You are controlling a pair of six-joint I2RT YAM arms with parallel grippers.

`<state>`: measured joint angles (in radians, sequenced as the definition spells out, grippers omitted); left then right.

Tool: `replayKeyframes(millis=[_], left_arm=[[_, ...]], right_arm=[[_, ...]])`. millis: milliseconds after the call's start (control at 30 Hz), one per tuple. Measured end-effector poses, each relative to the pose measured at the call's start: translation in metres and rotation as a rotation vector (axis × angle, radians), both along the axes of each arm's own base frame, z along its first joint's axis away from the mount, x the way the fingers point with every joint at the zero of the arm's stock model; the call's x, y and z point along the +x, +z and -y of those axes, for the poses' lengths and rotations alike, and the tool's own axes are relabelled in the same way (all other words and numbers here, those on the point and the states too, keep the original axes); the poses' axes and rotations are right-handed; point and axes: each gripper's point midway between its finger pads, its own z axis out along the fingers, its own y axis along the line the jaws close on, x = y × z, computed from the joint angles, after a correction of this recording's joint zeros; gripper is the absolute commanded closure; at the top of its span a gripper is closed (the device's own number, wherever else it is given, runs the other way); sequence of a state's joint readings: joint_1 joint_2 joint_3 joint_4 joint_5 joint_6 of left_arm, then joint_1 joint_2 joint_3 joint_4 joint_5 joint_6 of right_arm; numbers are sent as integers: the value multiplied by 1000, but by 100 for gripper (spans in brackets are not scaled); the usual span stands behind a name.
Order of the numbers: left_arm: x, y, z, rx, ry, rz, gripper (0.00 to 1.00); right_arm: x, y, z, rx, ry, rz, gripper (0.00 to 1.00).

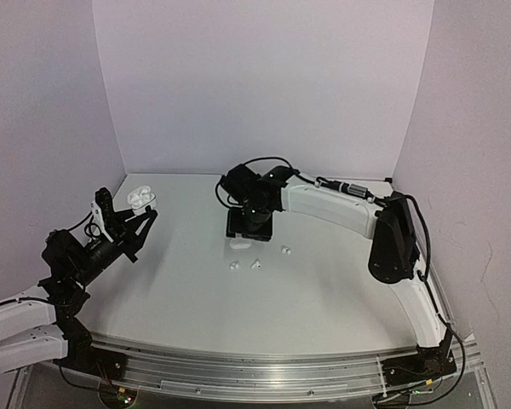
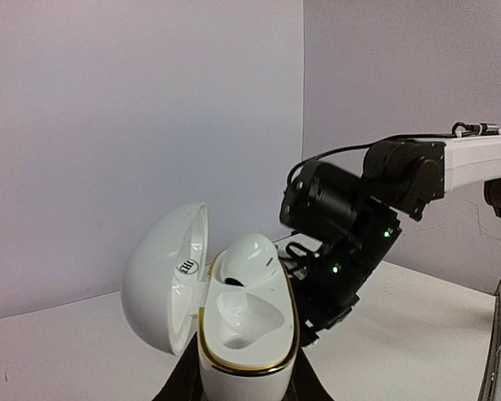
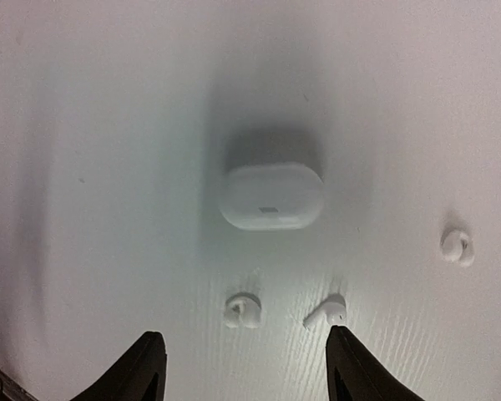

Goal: Insert the wireless bluetooth earbuds into the charging case
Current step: Pick up the left earbud from the center of the board.

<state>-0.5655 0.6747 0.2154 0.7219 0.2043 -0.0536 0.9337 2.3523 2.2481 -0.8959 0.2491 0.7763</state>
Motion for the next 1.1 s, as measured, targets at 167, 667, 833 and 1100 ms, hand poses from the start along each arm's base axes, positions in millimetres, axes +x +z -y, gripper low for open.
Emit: replayKeyframes(millis=[167,667,833,1100], left_arm=[[0,0,0,1,-3,-1,100],[-3,0,-3,0,-1,-6,100],[-3,2,-5,-6,6,-2,100],[-2,7,-11,-20,22,11,100]], right_arm=[[-27,-46,20,-52,-100,-183,37],[-34,-103,59,55,-615,-317,38],[-15,-94,52,158,-698,-315,43],[-13,-90,43,223,-747,-342,53]])
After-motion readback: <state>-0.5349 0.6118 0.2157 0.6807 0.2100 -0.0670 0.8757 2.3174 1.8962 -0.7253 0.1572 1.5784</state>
